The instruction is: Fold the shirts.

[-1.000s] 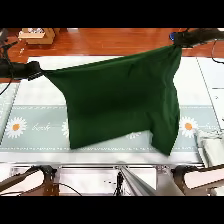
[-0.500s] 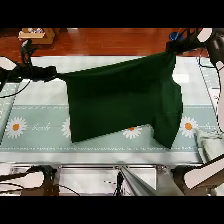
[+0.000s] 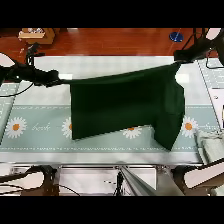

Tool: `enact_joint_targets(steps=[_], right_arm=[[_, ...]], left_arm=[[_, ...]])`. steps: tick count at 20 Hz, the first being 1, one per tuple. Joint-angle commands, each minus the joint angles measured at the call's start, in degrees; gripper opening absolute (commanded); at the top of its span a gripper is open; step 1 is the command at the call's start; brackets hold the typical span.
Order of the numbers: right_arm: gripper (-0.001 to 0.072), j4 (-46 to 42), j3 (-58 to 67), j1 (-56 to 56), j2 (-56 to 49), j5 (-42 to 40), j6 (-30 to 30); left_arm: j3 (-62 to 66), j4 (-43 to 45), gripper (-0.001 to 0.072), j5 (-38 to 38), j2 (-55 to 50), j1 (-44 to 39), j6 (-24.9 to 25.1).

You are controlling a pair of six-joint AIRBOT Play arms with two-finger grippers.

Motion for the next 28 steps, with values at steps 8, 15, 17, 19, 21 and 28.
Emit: enact_joint_targets(steps=[8, 15, 17, 19, 21, 28], right_arm=[[0.0361, 3.1, 0.4, -0.5, -6.2, 14.8, -1.0], [0.0494, 5.3, -2.4, -11.4, 0.9, 24.7, -2.4], [0.0494, 11.1, -7.9, -15.7, 3.9, 23.1, -3.2], [0.0494, 14.4, -14.8, -18.8, 7.7, 18.6, -4.9], [0.0494, 17.1, -21.3, -21.2, 10.8, 14.5, -6.6], [0.0494, 20.7, -32.5, -23.6, 13.7, 10.0, -9.2]], left_arm=[[0.4, 0.0, 0.0403, -2.9, -6.6, -4.3, -4.3], [-5.8, 2.4, 0.0485, -18.1, 3.5, 7.8, -1.0], [-15.7, 1.6, 0.0535, -18.0, 8.7, 10.1, 0.5], [-25.3, -0.7, 0.0599, -17.0, 13.1, 11.5, 2.1], [-32.1, -2.5, 0.0629, -14.9, 15.7, 11.4, 2.2], [-41.3, -4.9, 0.0629, -9.8, 15.9, 4.9, 1.0]])
